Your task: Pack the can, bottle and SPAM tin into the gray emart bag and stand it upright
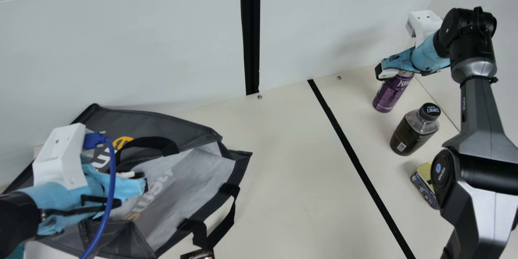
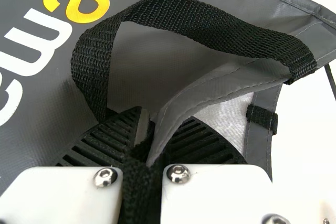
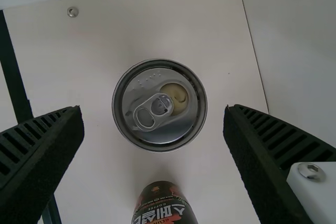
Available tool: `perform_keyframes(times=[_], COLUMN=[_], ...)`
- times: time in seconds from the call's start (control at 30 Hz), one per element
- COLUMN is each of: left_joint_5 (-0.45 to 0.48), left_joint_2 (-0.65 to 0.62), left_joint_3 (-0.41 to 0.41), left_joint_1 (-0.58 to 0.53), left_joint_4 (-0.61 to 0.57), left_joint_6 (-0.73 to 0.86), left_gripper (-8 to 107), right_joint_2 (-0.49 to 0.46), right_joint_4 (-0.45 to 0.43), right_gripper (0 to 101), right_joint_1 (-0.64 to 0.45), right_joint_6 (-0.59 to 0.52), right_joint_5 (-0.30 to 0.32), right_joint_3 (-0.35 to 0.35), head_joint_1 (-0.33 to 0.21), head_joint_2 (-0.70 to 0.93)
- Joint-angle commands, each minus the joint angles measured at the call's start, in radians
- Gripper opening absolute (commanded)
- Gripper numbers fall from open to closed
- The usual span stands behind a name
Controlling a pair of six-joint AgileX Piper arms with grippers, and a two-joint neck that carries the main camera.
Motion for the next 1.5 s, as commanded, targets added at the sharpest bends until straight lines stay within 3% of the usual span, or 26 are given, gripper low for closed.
perform_keyframes(times=[0.0, 0.07, 0.53, 1.13, 1.47], left_joint_5=[0.0, 0.0, 0.0, 0.0, 0.0], left_joint_2=[0.0, 0.0, 0.0, 0.0, 0.0], left_joint_3=[0.0, 0.0, 0.0, 0.0, 0.0], left_joint_1=[0.0, 0.0, 0.0, 0.0, 0.0], left_joint_4=[0.0, 0.0, 0.0, 0.0, 0.0], left_joint_6=[0.0, 0.0, 0.0, 0.0, 0.0], left_gripper=[-8, -8, -8, -8, -8], right_joint_2=[0.006, 0.011, 0.039, 0.018, -0.03], right_joint_4=[0.001, 0.003, 0.034, 0.083, 0.114], right_gripper=[95, 95, 1, 0, 0], right_joint_1=[-0.001, -0.001, -0.006, -0.004, 0.014], right_joint_6=[-0.001, -0.003, -0.02, -0.092, -0.138], right_joint_5=[0.001, 0.001, 0.001, 0.001, 0.001], right_joint_3=[0.0, 0.0, -0.019, -0.085, -0.076], head_joint_1=[-0.023, -0.023, -0.023, -0.023, -0.023], head_joint_2=[-0.002, -0.002, -0.002, -0.002, -0.002])
